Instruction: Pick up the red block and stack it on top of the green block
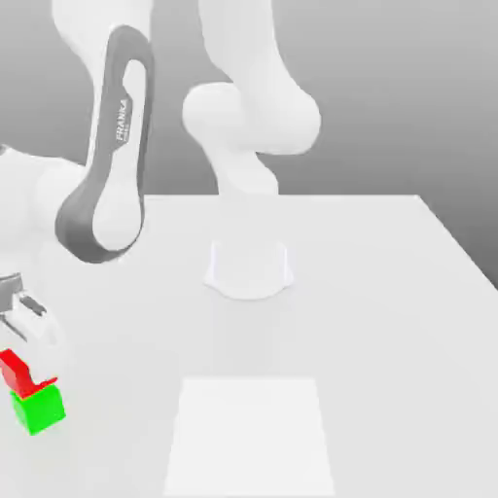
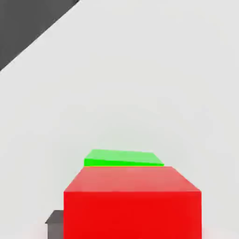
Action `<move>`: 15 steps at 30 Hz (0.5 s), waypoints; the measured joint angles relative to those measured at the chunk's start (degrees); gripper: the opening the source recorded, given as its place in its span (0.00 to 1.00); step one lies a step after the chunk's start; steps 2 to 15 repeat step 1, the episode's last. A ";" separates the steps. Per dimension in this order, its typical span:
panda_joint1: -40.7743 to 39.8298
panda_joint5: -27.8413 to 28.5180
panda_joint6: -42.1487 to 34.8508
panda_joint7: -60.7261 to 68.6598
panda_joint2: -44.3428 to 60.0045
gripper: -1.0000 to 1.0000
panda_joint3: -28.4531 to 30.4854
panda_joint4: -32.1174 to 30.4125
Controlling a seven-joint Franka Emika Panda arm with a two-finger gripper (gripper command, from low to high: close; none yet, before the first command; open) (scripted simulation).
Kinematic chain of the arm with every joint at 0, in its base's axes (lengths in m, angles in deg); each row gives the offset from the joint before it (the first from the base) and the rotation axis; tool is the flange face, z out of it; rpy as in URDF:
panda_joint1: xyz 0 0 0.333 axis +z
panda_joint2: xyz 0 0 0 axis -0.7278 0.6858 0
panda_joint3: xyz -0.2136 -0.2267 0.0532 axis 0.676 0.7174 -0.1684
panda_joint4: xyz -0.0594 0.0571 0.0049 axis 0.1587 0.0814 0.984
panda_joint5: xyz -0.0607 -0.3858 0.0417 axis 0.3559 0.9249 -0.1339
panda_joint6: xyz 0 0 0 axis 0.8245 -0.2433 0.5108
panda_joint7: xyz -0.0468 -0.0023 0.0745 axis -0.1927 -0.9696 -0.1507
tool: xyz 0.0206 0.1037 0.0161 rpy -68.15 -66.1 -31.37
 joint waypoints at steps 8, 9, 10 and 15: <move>0.00 0.00 0.00 0.00 0.00 1.00 0.00 0.00; 0.00 0.00 0.00 0.00 0.00 1.00 0.00 0.00; 0.00 0.00 0.00 0.00 0.00 1.00 0.00 0.00; 0.00 0.00 0.00 0.00 0.00 1.00 0.00 0.00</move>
